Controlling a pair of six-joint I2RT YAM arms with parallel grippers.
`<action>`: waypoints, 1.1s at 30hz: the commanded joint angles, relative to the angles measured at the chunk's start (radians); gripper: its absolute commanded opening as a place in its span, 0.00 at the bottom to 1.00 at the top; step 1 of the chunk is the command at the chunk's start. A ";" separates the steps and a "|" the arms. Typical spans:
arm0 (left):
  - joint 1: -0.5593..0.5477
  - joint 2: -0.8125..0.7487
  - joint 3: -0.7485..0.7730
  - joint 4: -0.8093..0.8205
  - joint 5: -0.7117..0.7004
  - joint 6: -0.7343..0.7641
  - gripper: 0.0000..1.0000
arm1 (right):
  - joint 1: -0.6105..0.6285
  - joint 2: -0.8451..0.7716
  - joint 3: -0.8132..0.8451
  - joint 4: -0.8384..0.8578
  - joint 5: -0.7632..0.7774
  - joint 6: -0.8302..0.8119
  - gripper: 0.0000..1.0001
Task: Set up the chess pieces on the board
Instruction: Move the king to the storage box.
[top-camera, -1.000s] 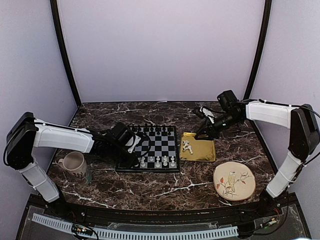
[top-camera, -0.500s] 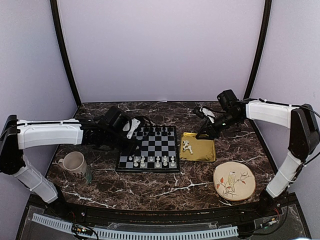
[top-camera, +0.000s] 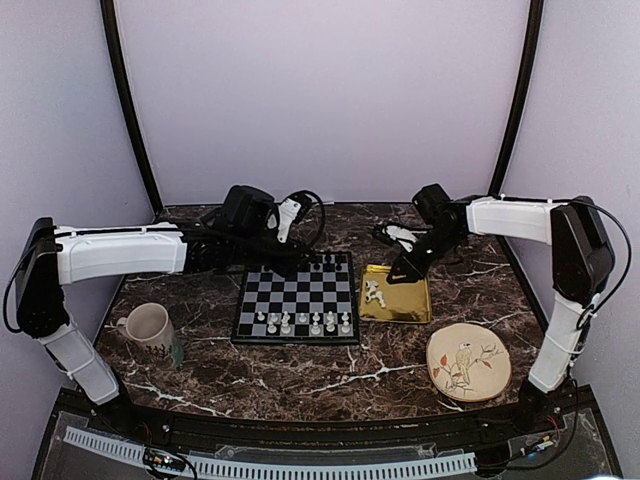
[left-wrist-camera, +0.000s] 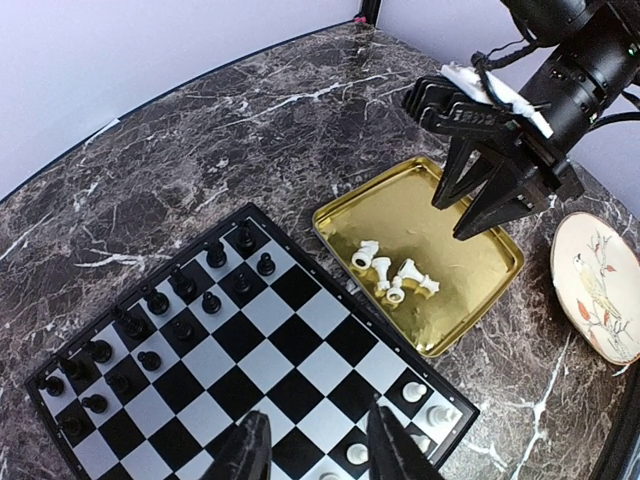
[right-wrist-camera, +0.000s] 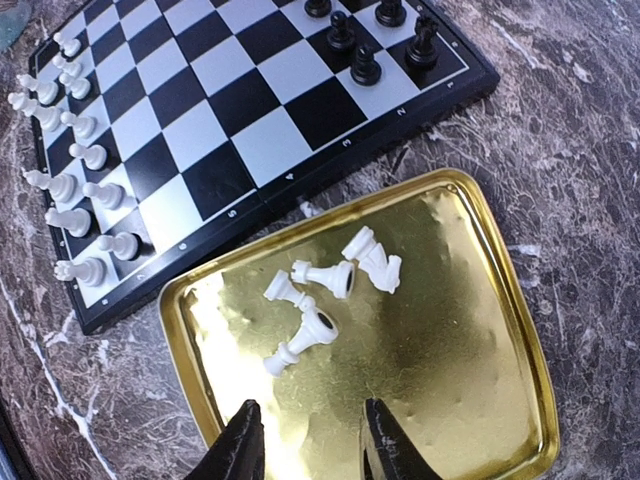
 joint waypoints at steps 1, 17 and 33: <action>0.004 -0.019 -0.016 0.061 0.033 -0.010 0.35 | 0.023 0.039 0.024 -0.023 0.083 -0.011 0.33; 0.004 -0.053 -0.058 0.068 0.013 -0.002 0.36 | 0.038 0.219 0.175 -0.047 0.097 -0.022 0.30; 0.004 -0.046 -0.056 0.067 0.026 -0.007 0.36 | 0.048 0.182 0.142 -0.084 0.255 -0.165 0.29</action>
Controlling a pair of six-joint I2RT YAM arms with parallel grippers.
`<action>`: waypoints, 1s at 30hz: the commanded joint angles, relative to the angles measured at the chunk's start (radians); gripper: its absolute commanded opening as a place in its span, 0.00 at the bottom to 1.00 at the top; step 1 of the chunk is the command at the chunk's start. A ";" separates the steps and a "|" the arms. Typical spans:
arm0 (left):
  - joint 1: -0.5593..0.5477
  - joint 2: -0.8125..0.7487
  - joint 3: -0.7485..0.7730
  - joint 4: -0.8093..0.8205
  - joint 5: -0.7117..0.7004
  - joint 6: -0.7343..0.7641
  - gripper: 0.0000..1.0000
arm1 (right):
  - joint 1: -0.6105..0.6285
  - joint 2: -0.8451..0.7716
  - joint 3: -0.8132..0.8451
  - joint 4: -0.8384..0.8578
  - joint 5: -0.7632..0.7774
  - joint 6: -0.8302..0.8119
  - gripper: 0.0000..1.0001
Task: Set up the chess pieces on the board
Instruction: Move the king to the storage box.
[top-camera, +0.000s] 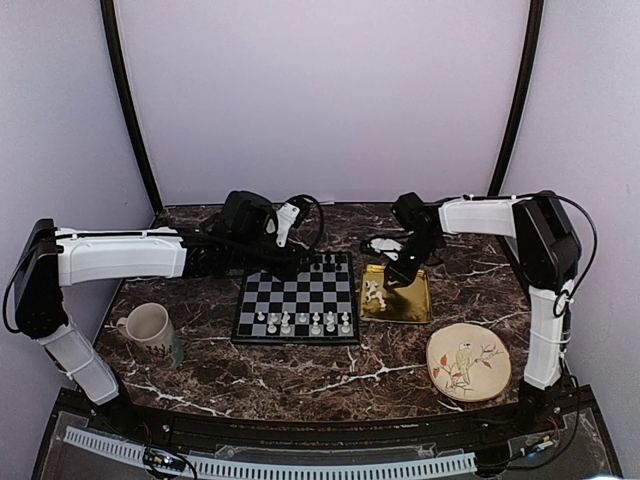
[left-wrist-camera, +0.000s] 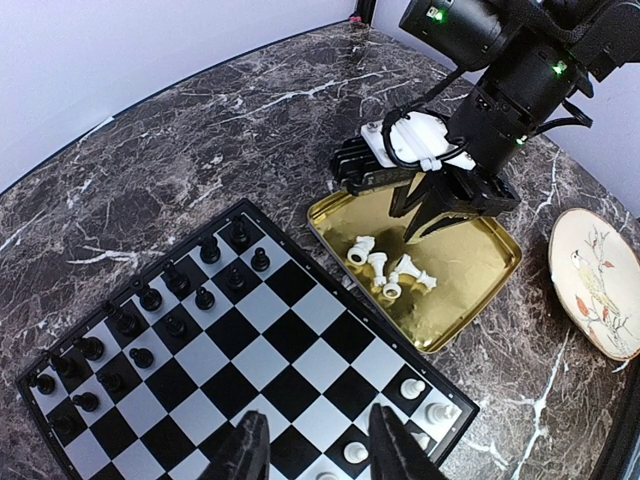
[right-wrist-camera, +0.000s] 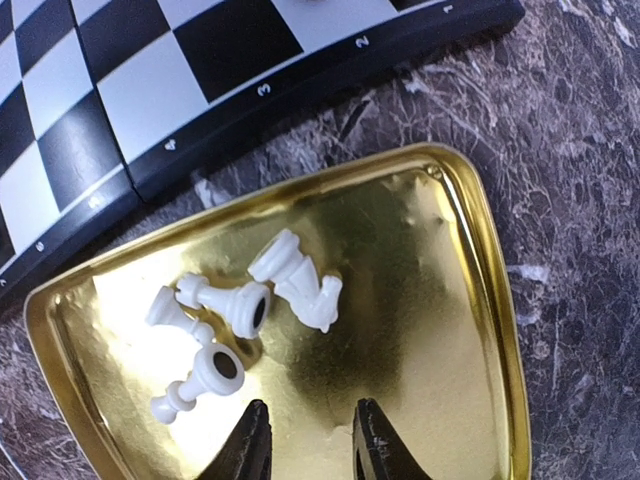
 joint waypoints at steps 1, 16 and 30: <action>0.004 -0.043 -0.011 0.016 0.013 -0.005 0.36 | 0.007 -0.048 -0.040 -0.015 0.073 -0.101 0.30; 0.003 -0.041 -0.012 0.014 0.027 -0.012 0.36 | 0.114 0.022 0.007 -0.067 0.021 -0.230 0.36; -0.002 -0.031 -0.014 0.017 0.033 -0.018 0.36 | 0.126 0.065 0.053 -0.075 0.014 -0.280 0.37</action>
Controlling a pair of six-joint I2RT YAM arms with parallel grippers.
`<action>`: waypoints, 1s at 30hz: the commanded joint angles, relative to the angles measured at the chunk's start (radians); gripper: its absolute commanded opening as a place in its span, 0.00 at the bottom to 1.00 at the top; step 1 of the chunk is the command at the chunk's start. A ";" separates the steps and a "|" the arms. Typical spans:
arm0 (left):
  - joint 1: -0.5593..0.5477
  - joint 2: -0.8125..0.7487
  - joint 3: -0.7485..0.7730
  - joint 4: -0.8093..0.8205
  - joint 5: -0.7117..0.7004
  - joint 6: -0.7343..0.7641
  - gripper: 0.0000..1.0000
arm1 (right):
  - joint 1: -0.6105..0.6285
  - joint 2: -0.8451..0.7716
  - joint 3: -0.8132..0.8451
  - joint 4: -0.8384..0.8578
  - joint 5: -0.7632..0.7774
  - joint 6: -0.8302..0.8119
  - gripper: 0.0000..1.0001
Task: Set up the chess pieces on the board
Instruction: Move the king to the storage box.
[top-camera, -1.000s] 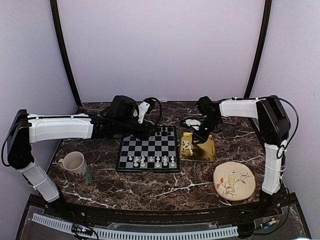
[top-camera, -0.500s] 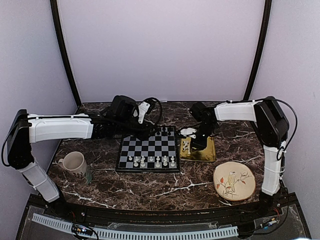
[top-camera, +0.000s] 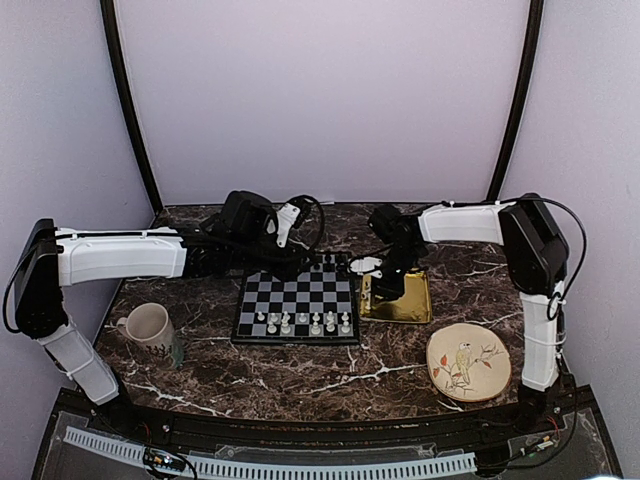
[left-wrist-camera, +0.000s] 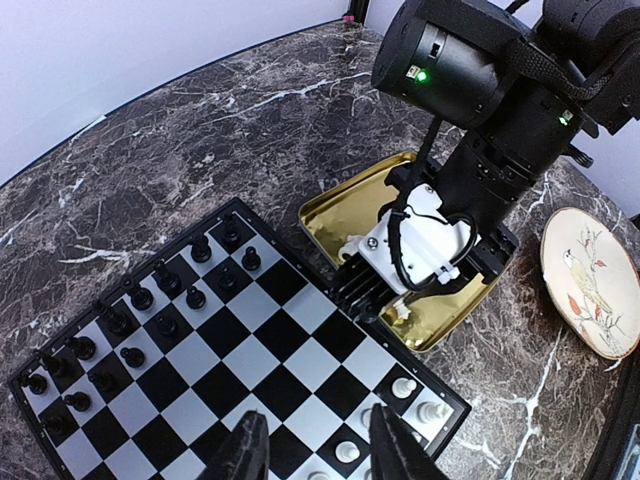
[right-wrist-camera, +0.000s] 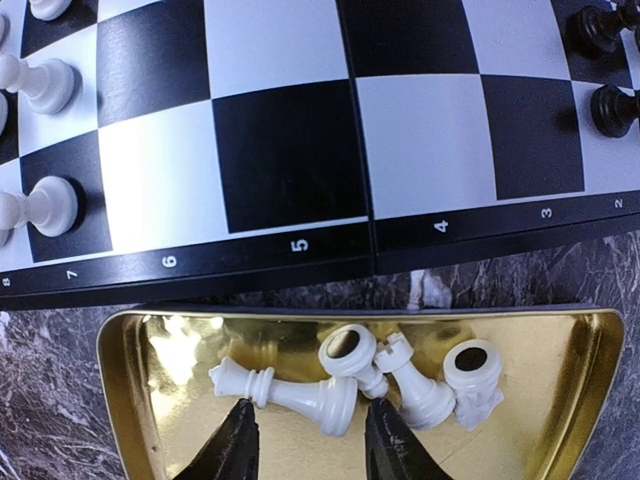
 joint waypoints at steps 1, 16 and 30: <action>-0.003 -0.030 -0.014 0.019 0.013 -0.008 0.36 | 0.003 0.028 0.024 -0.012 -0.016 -0.037 0.38; -0.003 -0.017 -0.012 0.027 0.028 -0.014 0.36 | 0.006 0.058 0.057 -0.010 -0.030 -0.108 0.43; -0.003 -0.015 -0.012 0.033 0.040 -0.016 0.36 | 0.008 0.065 0.059 -0.083 -0.067 -0.184 0.38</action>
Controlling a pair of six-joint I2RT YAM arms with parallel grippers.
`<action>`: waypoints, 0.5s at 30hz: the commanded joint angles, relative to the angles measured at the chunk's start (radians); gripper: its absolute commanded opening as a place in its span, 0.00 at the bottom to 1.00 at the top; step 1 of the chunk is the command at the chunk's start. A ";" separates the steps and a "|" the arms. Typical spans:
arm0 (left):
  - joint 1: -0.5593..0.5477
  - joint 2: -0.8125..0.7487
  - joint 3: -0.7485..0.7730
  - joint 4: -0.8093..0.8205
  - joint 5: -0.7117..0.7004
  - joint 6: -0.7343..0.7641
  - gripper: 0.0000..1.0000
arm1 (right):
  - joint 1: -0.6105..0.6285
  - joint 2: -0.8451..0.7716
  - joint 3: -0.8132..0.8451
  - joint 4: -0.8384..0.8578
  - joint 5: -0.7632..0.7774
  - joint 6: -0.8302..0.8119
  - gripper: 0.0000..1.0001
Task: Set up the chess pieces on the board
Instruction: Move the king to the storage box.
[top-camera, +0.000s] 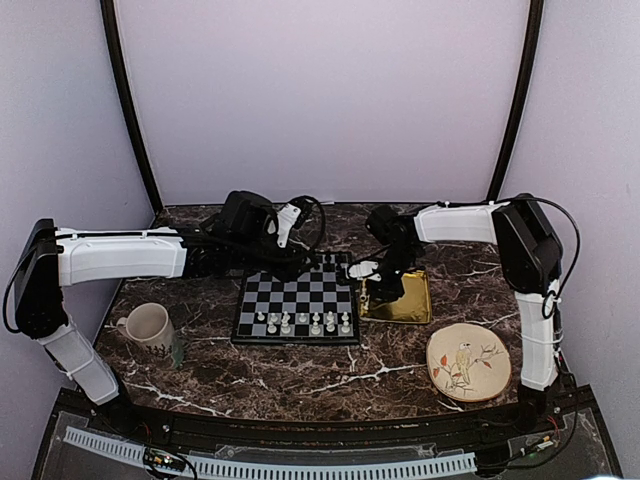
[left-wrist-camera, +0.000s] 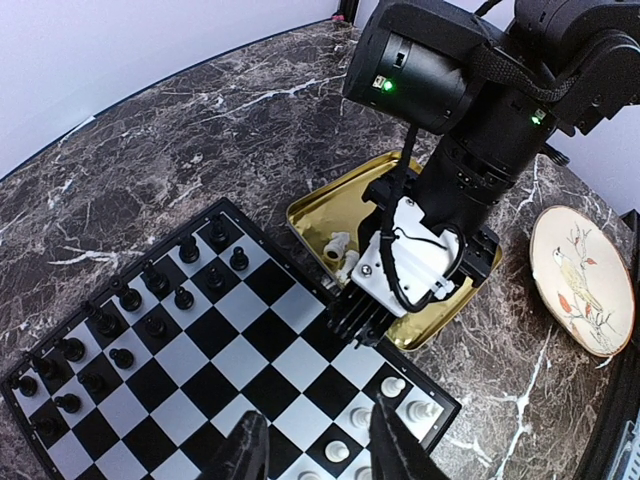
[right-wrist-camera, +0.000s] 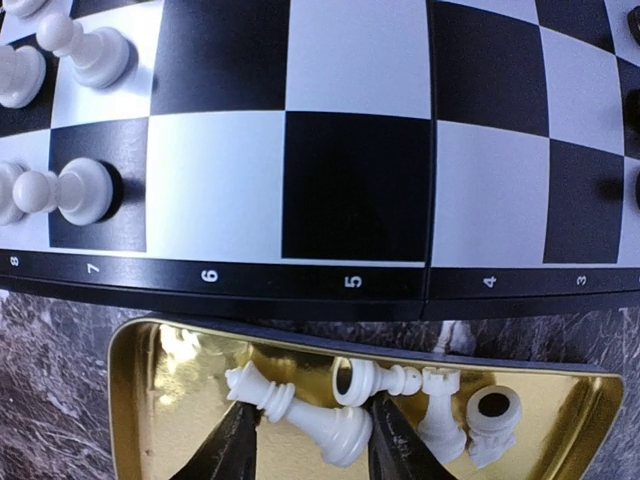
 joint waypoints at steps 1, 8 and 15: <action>-0.003 -0.014 -0.012 0.031 0.015 -0.011 0.36 | 0.007 0.022 0.018 -0.073 -0.021 -0.020 0.37; -0.003 -0.013 -0.012 0.034 0.023 -0.012 0.36 | 0.008 -0.016 -0.050 -0.060 0.026 0.000 0.29; -0.003 -0.009 -0.011 0.037 0.029 -0.015 0.36 | 0.006 -0.055 -0.103 -0.034 0.040 0.027 0.22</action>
